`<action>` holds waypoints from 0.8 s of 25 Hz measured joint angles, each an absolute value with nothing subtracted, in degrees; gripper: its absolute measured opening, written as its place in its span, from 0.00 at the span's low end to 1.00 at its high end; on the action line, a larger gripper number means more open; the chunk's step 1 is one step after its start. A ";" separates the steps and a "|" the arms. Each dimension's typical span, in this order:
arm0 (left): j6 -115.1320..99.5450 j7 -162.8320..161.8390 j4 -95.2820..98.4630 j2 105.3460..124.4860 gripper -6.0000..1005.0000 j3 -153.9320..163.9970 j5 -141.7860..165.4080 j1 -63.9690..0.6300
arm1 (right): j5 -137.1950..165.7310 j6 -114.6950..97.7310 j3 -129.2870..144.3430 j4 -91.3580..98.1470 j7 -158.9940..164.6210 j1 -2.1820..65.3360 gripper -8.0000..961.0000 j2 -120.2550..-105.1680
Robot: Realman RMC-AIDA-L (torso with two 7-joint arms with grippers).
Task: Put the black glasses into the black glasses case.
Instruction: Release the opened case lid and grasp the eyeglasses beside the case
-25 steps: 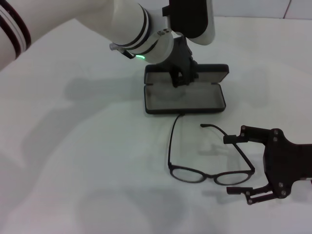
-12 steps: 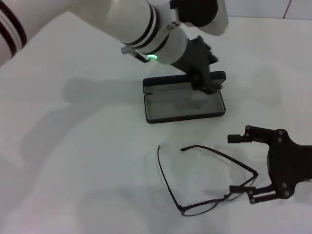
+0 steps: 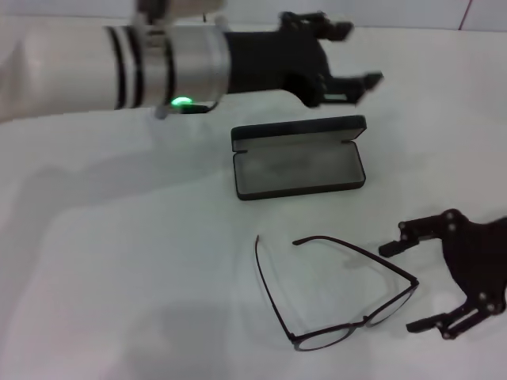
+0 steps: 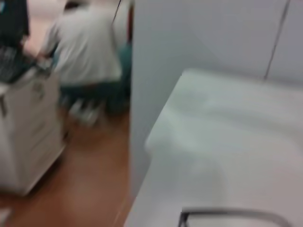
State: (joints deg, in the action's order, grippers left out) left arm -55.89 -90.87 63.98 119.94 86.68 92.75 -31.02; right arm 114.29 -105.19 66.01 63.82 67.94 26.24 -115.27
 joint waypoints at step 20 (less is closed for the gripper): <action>-66.31 -64.36 39.66 119.79 0.79 79.24 58.28 -21.42 | 128.29 -92.31 99.22 68.98 95.30 46.00 0.89 -116.21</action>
